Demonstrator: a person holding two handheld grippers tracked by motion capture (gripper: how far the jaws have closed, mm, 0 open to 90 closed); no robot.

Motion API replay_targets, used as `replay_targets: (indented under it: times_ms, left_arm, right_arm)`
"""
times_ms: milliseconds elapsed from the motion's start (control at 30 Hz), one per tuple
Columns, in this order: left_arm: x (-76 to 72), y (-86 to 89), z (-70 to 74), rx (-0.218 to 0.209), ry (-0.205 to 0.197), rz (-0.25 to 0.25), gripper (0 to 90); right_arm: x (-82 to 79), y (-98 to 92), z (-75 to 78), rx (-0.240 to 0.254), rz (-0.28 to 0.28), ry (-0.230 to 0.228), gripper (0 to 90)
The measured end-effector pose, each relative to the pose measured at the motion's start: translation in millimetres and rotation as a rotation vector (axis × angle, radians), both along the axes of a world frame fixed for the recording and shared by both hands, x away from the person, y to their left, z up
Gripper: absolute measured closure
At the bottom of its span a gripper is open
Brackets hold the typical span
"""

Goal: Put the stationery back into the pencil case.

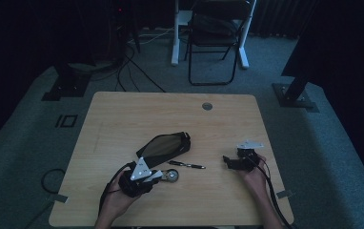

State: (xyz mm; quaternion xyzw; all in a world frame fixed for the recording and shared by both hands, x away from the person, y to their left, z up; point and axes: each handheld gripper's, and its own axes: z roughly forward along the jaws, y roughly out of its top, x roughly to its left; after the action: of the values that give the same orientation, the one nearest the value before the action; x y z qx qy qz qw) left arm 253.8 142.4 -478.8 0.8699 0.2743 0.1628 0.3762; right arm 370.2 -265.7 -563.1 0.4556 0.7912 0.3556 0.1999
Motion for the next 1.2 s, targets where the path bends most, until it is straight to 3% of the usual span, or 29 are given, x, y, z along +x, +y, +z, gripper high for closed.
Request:
replay_targets:
  times_ms: [633,1200]
  left_arm:
    - [5.2,17.3,19.5,-0.020,-0.025,0.030,71.1]
    - [11.2,20.8,28.3,-0.031,-0.040,0.048,71.1]
  right_arm:
    - [0.0,0.1,0.0,0.000,0.002,0.001,19.6]
    - [0.0,0.1,0.0,-0.001,0.002,0.001,19.7]
